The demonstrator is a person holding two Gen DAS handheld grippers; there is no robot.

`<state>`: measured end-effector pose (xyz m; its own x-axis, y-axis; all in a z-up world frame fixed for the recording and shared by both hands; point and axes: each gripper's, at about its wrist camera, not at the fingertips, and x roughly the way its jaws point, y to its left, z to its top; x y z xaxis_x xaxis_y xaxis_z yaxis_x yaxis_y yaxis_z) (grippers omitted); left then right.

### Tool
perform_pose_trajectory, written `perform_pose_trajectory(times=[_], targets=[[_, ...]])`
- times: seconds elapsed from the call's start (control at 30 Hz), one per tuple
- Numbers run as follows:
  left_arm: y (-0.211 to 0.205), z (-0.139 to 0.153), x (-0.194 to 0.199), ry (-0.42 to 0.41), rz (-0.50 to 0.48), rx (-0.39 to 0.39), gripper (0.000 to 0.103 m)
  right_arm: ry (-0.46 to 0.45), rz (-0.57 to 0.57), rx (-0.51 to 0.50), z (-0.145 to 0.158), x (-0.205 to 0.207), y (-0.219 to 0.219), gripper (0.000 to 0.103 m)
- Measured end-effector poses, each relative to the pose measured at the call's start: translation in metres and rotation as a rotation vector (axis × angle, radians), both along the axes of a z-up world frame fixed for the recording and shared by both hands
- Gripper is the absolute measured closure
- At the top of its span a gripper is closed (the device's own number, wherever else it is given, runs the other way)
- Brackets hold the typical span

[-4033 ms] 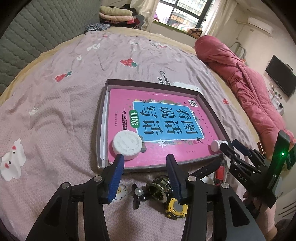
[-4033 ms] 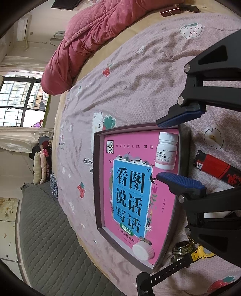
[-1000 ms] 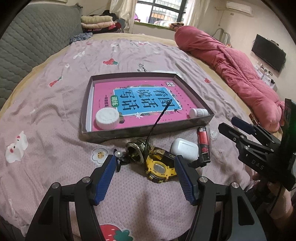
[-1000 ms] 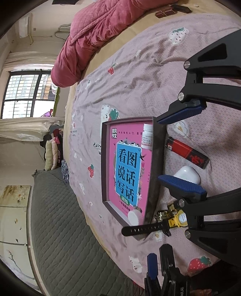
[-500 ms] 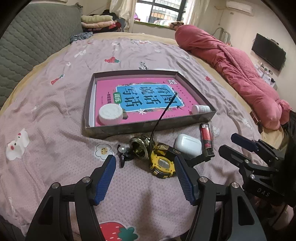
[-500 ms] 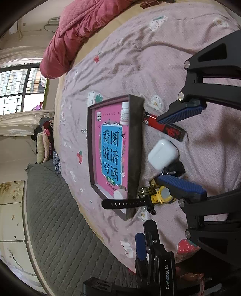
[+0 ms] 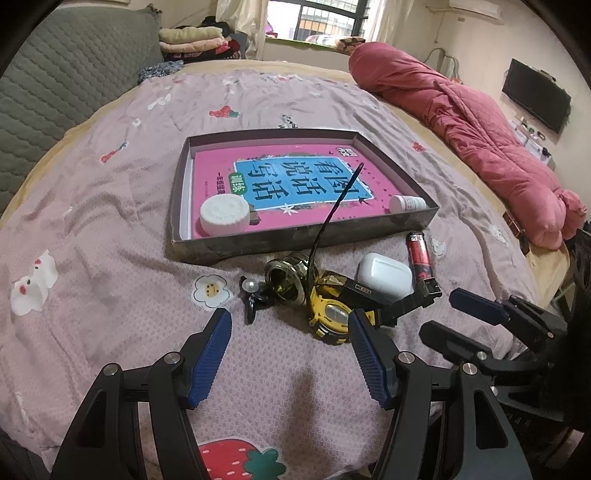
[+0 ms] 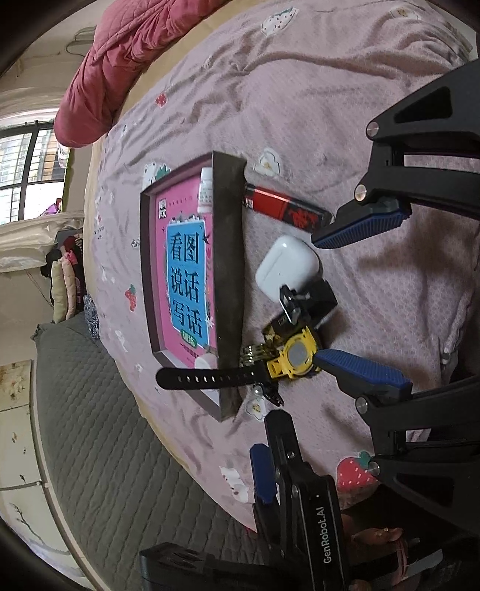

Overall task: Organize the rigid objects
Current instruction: 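Close the right tool on the yellow-and-black watch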

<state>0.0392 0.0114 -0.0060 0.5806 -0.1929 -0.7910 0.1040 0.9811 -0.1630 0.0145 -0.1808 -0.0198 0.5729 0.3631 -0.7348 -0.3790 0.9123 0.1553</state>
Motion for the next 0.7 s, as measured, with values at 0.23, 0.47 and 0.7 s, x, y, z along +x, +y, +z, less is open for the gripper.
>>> perform_pose_trajectory(times=[0.23, 0.47, 0.7], targets=[[0.006, -0.004, 0.003, 0.012, 0.012, -0.024, 0.036, 0.037, -0.029, 0.044, -0.007, 0.008, 0.003, 0.046], [0.008, -0.007, 0.004, 0.019, 0.012, -0.031, 0.036, 0.062, -0.058, 0.079, -0.012, 0.015, 0.001, 0.047], [0.008, -0.01, 0.005, 0.025, 0.01, -0.036, 0.036, 0.055, -0.066, 0.095, -0.013, 0.022, 0.006, 0.057]])
